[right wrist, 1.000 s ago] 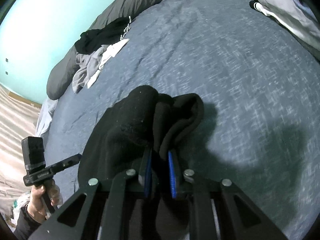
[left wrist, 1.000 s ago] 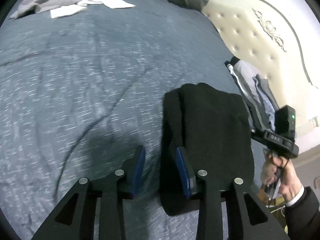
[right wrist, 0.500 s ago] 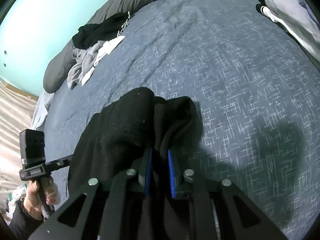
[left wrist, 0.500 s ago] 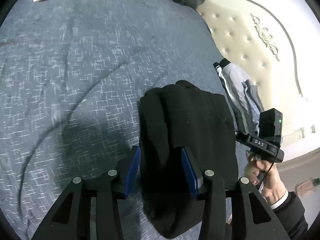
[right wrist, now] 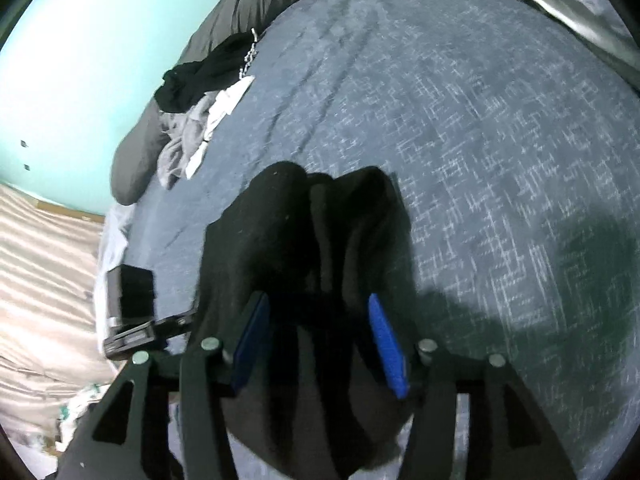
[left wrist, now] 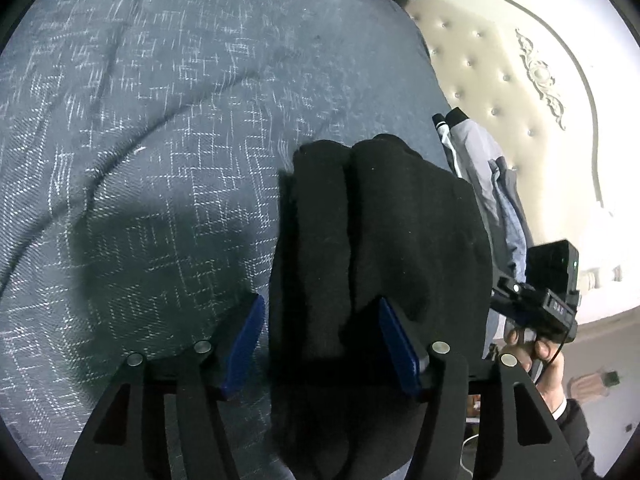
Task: Fold clothes
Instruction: 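Grip the folded black garment with the left gripper while the right gripper grips it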
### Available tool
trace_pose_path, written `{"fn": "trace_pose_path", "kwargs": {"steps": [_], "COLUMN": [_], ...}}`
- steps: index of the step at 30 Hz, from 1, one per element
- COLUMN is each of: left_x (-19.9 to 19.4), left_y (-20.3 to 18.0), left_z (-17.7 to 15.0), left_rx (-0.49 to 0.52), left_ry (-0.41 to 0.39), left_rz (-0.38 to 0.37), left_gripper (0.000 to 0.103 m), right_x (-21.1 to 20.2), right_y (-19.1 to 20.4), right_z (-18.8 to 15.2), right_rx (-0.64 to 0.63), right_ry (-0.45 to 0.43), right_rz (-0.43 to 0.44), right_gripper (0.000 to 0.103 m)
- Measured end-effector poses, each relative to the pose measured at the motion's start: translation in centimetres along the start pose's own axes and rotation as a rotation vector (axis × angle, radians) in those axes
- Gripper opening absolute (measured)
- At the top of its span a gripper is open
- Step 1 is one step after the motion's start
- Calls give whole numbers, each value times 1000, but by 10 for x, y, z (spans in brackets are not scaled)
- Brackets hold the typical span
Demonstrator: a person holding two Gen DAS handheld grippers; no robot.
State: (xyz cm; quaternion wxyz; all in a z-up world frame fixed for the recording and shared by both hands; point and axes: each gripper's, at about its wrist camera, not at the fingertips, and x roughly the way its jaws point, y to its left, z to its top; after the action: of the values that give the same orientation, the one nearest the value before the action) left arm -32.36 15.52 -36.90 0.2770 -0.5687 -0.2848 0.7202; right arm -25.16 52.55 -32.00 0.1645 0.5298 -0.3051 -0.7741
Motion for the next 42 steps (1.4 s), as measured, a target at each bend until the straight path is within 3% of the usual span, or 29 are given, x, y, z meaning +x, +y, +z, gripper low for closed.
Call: {"fn": "trace_pose_path", "kwargs": {"steps": [10,18,22,25,28,37,40,42], "left_x": [-21,-25,-35,-32,-24,-22,-19,-12], "left_y": [-10,-14,-29,-40,-40,-12,-10,-10], "left_z": [-4,-9,-7,-7,-9,-7,-6,-6], "left_rx": [32,53,81,128,168,83,64,54], "left_ry": [-33,-38,-59,-46,-37,-59,-40,-20], "left_rz": [-25,4,-23,10,96,110,78,66], "left_gripper": [63,63,64,64,63,63,63,64], "right_x": [-4,16,20,19,18,18,16,17], "right_y": [17,17,14,15,14,16,14,11], "right_z": [-9,-16,-19,-19,-19,-21,-21,-20], "right_rx": [-102,-166,-152,-156,-161,-153,-145,-137], "right_ry": [8,54,50,51,50,52,50,60], "right_rz": [33,-145,-145,-148,-151,-139,-133,-145], "right_gripper": [59,60,60,60,60,60,60,67]}}
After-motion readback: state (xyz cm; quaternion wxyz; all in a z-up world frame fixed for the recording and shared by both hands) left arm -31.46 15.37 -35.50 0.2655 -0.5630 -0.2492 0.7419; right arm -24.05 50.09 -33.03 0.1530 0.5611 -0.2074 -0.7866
